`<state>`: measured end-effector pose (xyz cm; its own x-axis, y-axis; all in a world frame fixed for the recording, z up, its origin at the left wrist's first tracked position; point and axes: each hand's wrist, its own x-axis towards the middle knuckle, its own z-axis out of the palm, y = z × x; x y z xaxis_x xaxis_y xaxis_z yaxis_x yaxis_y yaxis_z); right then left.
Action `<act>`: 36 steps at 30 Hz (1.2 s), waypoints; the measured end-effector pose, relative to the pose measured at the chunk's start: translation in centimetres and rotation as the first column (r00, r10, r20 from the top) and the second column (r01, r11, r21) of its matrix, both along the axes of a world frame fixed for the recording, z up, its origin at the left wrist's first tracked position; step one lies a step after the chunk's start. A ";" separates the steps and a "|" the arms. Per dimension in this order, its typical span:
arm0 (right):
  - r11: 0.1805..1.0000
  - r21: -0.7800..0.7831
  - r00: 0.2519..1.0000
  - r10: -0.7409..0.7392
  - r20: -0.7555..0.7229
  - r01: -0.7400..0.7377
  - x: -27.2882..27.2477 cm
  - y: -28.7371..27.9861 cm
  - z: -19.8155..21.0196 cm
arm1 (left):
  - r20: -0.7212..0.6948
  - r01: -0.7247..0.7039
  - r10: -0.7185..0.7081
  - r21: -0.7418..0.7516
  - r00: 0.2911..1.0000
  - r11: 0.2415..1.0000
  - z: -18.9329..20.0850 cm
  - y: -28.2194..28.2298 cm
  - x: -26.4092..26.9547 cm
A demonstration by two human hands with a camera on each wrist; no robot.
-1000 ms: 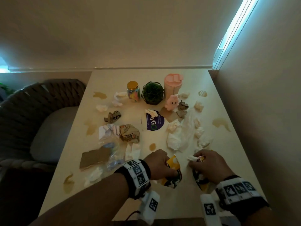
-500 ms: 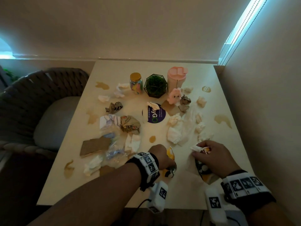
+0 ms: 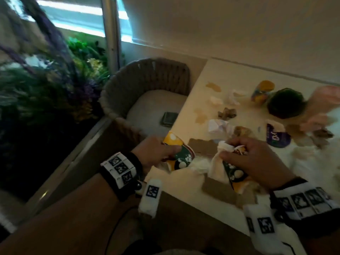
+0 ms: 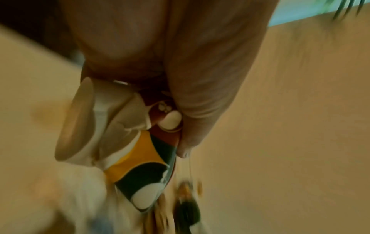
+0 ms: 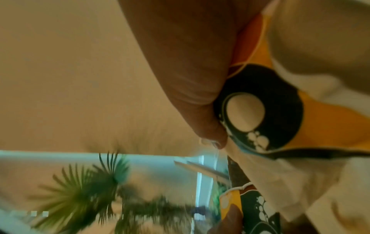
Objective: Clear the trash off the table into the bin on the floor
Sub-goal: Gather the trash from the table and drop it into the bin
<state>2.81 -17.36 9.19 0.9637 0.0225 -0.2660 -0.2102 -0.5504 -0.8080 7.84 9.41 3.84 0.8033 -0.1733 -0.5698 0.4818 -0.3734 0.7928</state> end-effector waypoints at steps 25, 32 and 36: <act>0.967 -0.105 0.783 0.123 -0.609 -0.233 17.0 48.9 -42.6 | -0.386 -0.576 0.642 0.285 0.663 0.766 -40.1 38.2 1.1; 0.963 -0.155 0.782 0.080 -0.618 -0.221 17.5 50.4 -54.1 | -0.459 -0.560 0.614 0.265 0.642 0.785 -50.6 38.0 1.7; 0.960 -0.150 0.776 0.092 -0.624 -0.235 18.3 51.1 -58.5 | -0.476 -0.557 0.598 0.243 0.645 0.794 -54.7 38.1 2.7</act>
